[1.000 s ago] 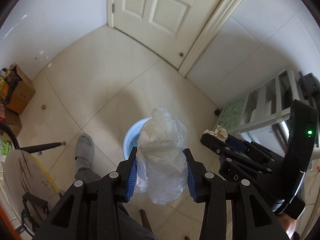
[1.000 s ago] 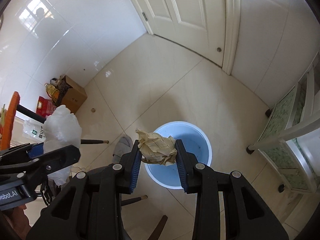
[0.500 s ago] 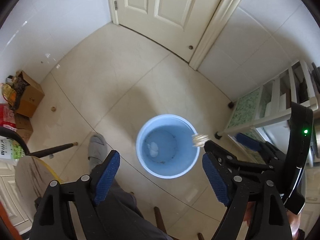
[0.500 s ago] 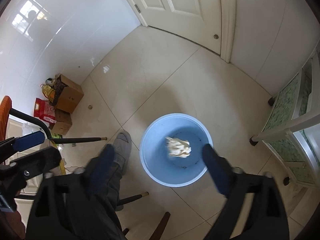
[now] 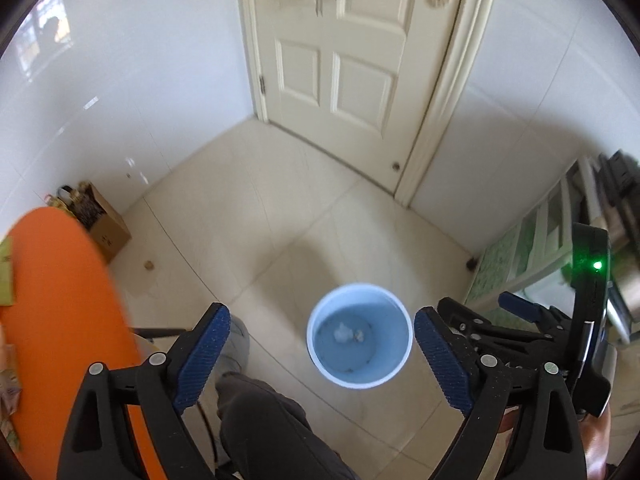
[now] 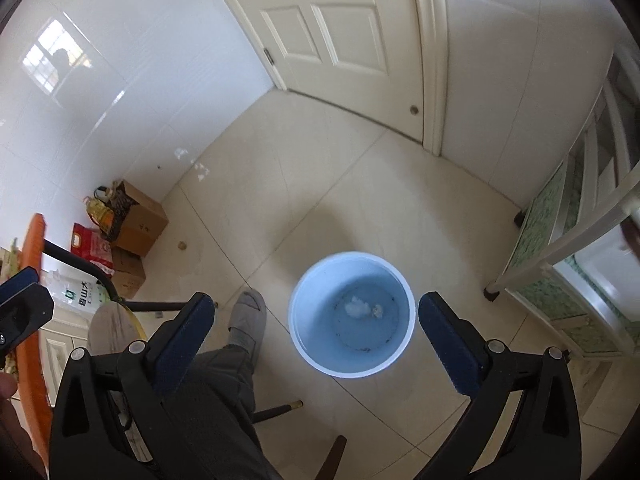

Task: Collect trash
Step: 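Move both tools back over the orange table toward the trash pile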

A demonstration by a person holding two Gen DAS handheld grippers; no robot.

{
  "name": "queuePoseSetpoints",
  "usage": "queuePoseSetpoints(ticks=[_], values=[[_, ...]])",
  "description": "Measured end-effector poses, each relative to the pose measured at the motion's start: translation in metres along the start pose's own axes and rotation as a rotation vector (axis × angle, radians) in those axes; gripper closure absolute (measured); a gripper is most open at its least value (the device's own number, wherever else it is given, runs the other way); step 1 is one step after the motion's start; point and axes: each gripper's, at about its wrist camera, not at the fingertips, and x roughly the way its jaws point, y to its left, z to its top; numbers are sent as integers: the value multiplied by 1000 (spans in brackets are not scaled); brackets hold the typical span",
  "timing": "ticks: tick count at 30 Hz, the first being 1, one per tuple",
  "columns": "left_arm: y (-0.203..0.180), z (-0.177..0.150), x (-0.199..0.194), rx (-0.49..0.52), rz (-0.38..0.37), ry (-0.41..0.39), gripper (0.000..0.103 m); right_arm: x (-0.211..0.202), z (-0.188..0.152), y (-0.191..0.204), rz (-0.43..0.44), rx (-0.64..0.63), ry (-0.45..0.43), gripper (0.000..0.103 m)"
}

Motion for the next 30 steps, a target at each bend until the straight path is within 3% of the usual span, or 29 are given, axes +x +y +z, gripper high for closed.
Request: queuePoseSetpoints(ticks=[7,14,23,30], values=[[32,-46,-113,-61,45,-218,11,-82,9,65,51,-94,-155,0],[68,-126,-229,-162,162,-425,4,-160,2,167,170,-249,-296,0],[98,-269,-340,-333,333,-581,1,-218,-36,297,339,-469,-382,0],[102,-366,-382,-458,443,-593,1,-230,-78,375,436,-642,-376,0]])
